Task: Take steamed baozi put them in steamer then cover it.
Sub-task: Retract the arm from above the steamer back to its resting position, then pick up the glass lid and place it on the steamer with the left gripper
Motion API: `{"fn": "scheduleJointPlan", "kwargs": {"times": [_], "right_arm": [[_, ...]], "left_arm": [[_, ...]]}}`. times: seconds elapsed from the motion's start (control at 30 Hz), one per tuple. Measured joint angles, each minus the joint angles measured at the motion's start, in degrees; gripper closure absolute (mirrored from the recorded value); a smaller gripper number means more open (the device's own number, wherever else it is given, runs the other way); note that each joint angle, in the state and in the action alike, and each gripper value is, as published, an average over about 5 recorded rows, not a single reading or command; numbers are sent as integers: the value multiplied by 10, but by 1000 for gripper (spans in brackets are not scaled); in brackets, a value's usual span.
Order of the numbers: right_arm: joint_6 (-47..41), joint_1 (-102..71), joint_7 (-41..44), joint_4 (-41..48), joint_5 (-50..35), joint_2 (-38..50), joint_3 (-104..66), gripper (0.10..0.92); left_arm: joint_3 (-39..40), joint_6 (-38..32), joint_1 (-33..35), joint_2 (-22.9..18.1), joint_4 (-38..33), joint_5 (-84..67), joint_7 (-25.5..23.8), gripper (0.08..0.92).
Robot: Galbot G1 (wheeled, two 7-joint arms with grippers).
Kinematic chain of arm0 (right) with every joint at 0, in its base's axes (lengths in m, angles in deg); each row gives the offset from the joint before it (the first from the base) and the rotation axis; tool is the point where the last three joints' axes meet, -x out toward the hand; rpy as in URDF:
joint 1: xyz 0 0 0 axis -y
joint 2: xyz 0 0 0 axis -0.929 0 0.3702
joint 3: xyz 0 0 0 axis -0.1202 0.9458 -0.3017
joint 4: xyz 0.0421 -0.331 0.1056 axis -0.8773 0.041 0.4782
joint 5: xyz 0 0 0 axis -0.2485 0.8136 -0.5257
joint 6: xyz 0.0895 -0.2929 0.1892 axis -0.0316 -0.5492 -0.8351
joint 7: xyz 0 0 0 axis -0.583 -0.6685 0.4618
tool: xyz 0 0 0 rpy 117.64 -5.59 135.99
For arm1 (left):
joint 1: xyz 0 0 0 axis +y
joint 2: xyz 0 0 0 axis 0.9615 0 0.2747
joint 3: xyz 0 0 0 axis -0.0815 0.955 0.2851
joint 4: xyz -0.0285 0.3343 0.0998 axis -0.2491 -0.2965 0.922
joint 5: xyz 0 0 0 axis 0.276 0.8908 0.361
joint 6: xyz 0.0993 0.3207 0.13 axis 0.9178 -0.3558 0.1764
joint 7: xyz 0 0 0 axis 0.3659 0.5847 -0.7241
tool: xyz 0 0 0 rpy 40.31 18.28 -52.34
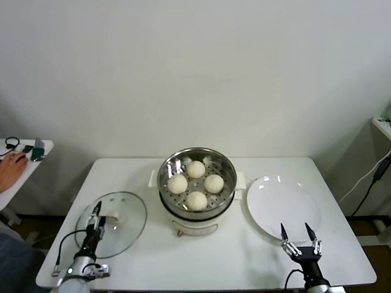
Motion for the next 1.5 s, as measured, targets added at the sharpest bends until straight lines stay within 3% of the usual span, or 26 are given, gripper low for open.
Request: {"fn": "scheduleJointPlan", "kwargs": {"times": [0.6, 0.83, 1.03, 1.27, 1.5], "right_arm": [[-3, 6, -7, -4, 14, -9, 1, 203], [-8, 10, -11, -5, 20, -8, 0, 203], [-16, 13, -17, -3, 28, -5, -1, 203], [-31, 19, -29, 0, 53, -2, 1, 203], [-35, 21, -32, 1, 72, 0, 6, 203]], "left_arm": [[-5, -3, -18, -2, 42, 13, 17, 834], [-5, 3, -4, 7, 9, -9, 7, 858], [-10, 31, 23, 29, -69, -56, -25, 858], [1, 130, 56, 75, -211, -122, -107, 858], [52, 251, 39, 104, -328, -139, -185, 858]]}}
